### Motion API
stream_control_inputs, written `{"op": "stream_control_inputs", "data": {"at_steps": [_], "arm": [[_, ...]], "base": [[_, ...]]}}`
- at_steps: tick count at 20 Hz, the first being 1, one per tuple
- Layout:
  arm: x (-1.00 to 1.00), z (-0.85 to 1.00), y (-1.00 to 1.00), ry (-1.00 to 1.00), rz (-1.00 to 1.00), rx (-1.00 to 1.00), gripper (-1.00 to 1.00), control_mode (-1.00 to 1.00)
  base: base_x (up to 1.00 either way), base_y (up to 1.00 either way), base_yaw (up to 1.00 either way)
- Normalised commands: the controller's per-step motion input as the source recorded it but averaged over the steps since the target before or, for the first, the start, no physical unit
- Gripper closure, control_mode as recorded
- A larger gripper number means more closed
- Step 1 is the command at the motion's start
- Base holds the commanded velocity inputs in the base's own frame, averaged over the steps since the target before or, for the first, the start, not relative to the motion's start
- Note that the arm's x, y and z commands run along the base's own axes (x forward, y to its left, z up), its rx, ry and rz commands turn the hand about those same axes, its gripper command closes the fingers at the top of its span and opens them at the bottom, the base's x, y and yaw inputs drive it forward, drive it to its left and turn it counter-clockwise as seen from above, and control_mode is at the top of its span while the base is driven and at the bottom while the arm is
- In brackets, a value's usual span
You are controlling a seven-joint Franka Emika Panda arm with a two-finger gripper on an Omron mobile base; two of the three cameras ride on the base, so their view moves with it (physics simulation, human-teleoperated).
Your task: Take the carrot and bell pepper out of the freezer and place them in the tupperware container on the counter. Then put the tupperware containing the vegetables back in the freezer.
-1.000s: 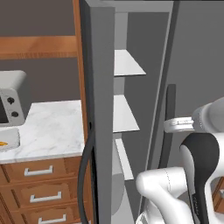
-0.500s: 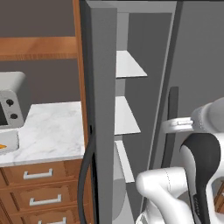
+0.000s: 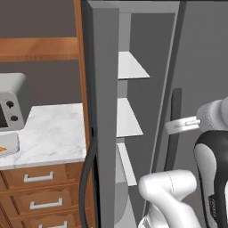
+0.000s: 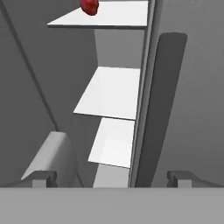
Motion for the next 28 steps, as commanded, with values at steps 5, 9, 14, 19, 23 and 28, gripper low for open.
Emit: {"op": "stream_control_inputs", "data": {"at_steps": [5,9,14,19,23,28], "arm": [[0.09,0.37,0.36,0.00,0.01,0.00,-1.00,-1.00],[0.03,0.36,0.36,-0.01,0.00,0.00,-1.00,-1.00],[0.28,0.31,0.11,0.00,0.00,0.01,-1.00,-1.00],[0.57,0.20,0.13,0.00,0.00,0.02,-1.00,-1.00],[0.58,0.08,0.24,0.00,0.00,0.00,-1.00,-1.00],[0.68,0.08,0.11,0.00,0.00,0.00,-1.00,-1.00]], "base": [[0.00,0.00,0.00],[0.00,0.00,0.00],[0.00,0.00,0.00],[0.00,0.00,0.00],[0.00,0.00,0.00],[0.00,0.00,0.00]]}}
